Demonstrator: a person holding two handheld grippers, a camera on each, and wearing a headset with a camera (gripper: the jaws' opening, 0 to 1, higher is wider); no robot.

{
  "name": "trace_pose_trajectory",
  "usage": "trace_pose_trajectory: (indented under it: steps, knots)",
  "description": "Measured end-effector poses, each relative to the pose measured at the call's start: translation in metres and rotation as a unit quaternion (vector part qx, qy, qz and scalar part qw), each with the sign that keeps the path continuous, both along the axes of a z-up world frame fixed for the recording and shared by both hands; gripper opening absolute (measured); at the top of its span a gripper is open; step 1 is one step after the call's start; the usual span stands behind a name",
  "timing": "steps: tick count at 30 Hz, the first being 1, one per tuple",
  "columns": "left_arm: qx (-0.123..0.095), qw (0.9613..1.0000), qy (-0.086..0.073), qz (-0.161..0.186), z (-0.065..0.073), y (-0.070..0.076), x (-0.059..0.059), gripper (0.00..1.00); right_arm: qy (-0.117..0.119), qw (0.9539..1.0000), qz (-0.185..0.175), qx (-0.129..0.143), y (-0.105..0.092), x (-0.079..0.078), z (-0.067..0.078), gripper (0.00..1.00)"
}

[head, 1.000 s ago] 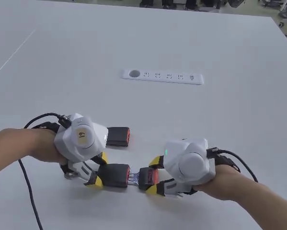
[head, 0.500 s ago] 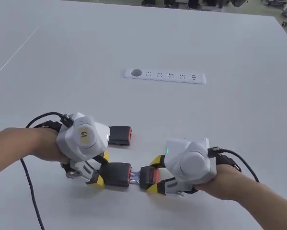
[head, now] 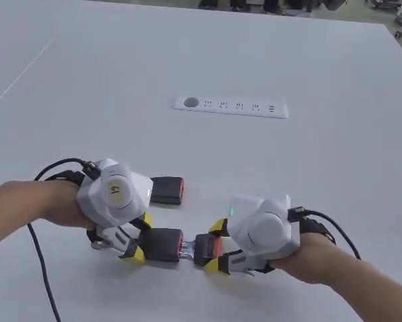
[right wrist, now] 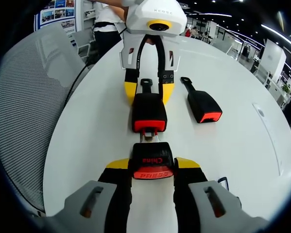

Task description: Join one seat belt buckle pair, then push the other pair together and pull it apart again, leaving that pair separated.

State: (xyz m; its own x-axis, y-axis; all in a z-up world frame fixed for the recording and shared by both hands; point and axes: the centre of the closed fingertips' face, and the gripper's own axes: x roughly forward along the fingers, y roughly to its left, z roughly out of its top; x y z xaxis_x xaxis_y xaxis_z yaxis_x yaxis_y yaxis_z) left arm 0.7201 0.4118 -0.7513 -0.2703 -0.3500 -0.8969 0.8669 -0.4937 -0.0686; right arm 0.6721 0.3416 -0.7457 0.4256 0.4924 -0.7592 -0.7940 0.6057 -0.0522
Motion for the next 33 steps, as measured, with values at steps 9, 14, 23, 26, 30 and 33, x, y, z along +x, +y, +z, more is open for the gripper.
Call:
trace_pose_trajectory:
  steps: [9,14,23,26,30,33]
  knots:
    - [-0.002,1.0,0.003,0.004,-0.001,-0.001,0.0,0.31,0.006,1.0,-0.008,0.002,0.001,0.001,-0.001,0.3]
    - [-0.002,1.0,0.004,0.001,-0.001,-0.001,0.0,0.31,0.008,0.9999,-0.007,0.001,0.001,0.001,-0.001,0.3]
    - [-0.009,0.9999,0.003,-0.004,-0.001,-0.002,0.0,0.3,0.011,0.9999,-0.008,0.003,0.003,0.003,-0.001,0.3]
    - [-0.008,0.9999,0.001,-0.007,-0.001,-0.002,-0.001,0.3,0.013,0.9999,-0.007,0.002,0.004,0.004,-0.001,0.3]
    - [-0.007,0.9999,-0.001,-0.012,-0.001,-0.003,-0.001,0.3,0.016,0.9998,-0.011,0.004,0.01,0.008,-0.001,0.3]
    - [-0.008,0.9999,0.0,-0.011,-0.001,-0.003,-0.001,0.3,0.017,0.9998,-0.012,0.005,0.009,0.007,-0.001,0.3]
